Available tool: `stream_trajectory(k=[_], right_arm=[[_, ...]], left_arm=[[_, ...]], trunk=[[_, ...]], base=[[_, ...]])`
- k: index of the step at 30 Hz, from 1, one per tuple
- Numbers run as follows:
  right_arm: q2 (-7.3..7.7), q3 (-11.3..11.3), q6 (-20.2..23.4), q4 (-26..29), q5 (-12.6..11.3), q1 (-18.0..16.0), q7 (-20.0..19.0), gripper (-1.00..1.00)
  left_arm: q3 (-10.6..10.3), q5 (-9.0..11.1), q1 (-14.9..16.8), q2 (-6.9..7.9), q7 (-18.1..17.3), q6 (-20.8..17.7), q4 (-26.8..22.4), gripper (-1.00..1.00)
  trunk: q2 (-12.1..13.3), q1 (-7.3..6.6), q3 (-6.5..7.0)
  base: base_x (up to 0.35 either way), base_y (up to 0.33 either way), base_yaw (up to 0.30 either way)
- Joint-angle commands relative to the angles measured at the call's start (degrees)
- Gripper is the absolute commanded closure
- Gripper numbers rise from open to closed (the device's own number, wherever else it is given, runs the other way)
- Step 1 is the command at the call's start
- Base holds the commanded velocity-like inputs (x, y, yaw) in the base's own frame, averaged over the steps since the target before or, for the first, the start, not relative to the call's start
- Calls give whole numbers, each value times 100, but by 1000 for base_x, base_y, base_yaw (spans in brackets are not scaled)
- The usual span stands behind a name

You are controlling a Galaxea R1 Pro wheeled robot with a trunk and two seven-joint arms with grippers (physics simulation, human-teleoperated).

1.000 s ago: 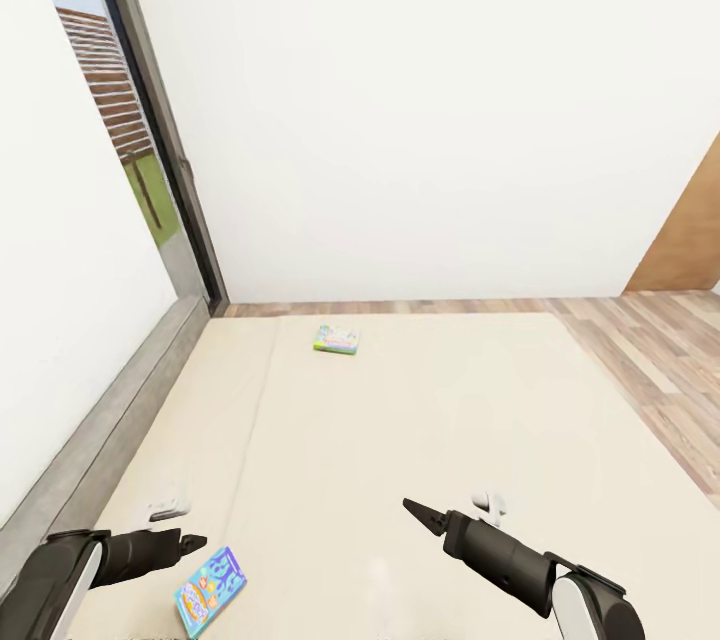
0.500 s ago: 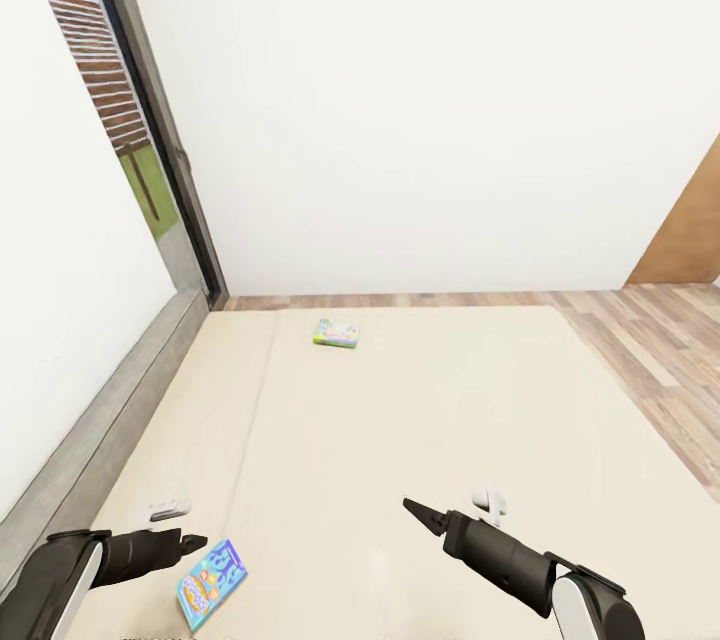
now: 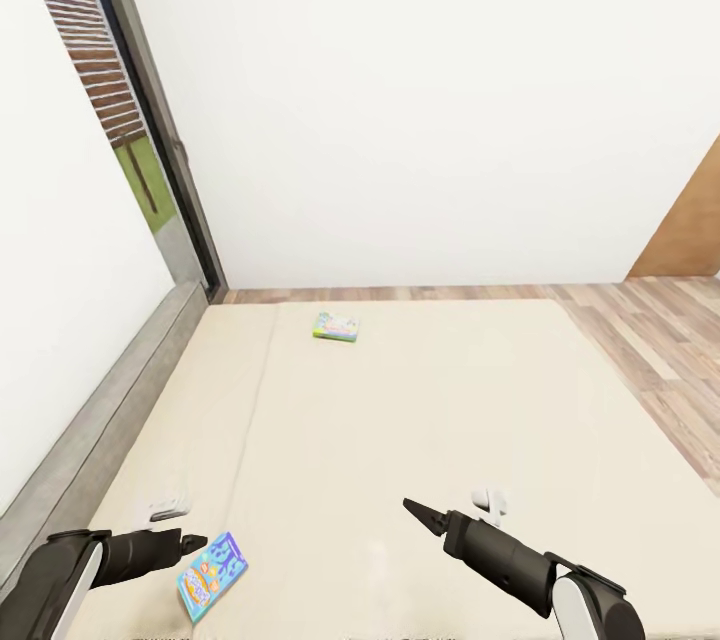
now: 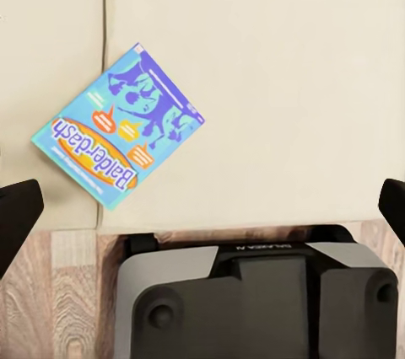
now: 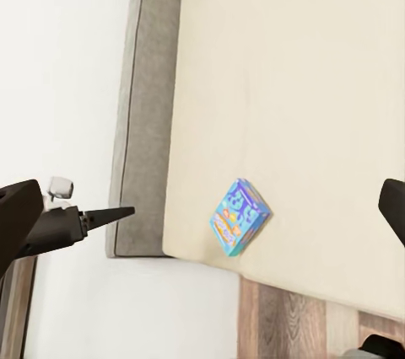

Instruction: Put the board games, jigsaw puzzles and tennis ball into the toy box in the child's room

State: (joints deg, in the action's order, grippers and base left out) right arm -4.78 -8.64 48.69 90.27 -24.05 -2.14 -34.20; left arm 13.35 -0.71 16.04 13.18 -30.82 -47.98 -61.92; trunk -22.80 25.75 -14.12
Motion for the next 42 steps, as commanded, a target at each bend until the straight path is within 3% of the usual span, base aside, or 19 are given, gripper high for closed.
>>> stream_trajectory(k=[1,29,42], right_arm=[[-6,-14,35,2,4,-5,-25,-100],[-5,-15,21,6,2,-5,-22,-100],[-5,1,11,7,3,-5,-36,-100]], left_arm=[[10,-8,5,3,-29,-36,-4,-100],[10,-10,5,25,-29,-10,-4,-100],[24,0,5,26,-18,678,2,-100]], trunk=[[-12,3,-20],[-12,3,-280],[-12,3,-400]], base=[[0,0,0],[0,0,0],[0,0,0]])
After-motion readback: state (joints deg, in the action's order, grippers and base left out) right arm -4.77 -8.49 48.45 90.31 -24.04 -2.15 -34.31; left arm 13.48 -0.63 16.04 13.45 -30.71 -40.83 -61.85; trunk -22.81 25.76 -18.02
